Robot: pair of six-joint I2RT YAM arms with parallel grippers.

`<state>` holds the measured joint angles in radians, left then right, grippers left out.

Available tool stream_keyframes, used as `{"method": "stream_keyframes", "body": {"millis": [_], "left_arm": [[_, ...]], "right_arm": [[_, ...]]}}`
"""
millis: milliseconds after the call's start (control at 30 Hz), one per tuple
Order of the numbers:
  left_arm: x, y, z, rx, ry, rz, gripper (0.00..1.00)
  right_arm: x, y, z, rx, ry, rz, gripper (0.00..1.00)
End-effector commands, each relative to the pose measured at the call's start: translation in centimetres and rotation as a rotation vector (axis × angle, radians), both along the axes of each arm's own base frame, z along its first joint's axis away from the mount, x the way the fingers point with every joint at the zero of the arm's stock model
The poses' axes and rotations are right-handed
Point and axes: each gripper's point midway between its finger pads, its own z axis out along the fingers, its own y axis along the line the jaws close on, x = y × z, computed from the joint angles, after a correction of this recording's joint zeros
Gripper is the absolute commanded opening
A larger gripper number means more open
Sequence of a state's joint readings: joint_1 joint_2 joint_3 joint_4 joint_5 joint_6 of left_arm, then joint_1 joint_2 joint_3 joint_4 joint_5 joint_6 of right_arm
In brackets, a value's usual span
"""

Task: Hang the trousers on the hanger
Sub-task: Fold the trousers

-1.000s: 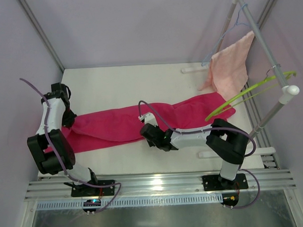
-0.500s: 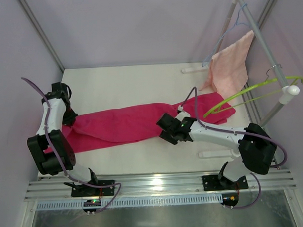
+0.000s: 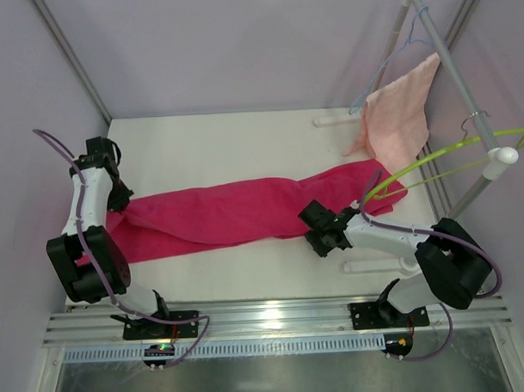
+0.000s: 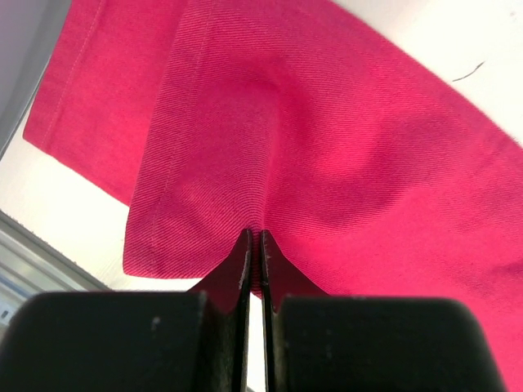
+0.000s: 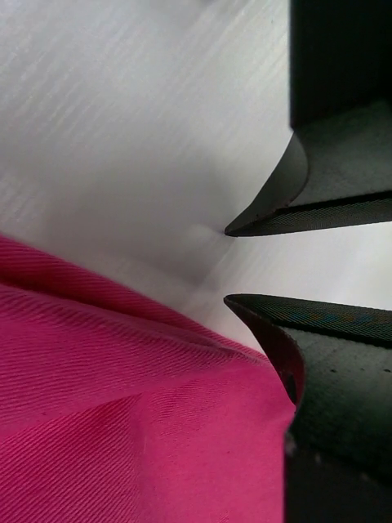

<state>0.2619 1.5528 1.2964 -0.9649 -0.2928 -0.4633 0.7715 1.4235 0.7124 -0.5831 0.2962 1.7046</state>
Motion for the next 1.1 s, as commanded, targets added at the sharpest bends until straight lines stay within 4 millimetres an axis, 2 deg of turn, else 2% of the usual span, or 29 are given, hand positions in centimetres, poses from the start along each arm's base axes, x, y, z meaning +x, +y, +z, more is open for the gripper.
{"method": "stream_keyframes", "body": {"millis": [0, 133, 400, 633, 767, 933, 1067], "left_arm": [[1.7, 0.0, 1.8, 0.005, -0.091, -0.009, 0.00], [1.5, 0.1, 1.8, 0.010, -0.090, -0.007, 0.00], [1.4, 0.3, 2.5, 0.025, -0.102, -0.002, 0.00], [1.2, 0.4, 2.4, 0.031, -0.098, -0.007, 0.00], [1.1, 0.2, 2.3, 0.028, -0.094, -0.009, 0.00], [1.3, 0.3, 2.7, 0.029, -0.098, -0.008, 0.00], [1.1, 0.3, 2.6, 0.031, -0.095, -0.005, 0.00]], "right_arm": [[1.0, -1.8, 0.3, -0.051, -0.054, -0.056, 0.38], [2.3, -2.2, 1.1, -0.083, -0.081, -0.071, 0.38], [4.8, -1.1, 2.9, -0.051, -0.176, -0.083, 0.41], [5.4, -0.6, 1.9, -0.069, -0.152, -0.084, 0.43], [5.2, -1.0, 1.1, -0.098, -0.121, -0.101, 0.43], [4.7, -2.1, -0.3, -0.157, -0.083, -0.121, 0.37], [5.1, -3.2, -0.9, -0.212, -0.089, -0.143, 0.29]]}}
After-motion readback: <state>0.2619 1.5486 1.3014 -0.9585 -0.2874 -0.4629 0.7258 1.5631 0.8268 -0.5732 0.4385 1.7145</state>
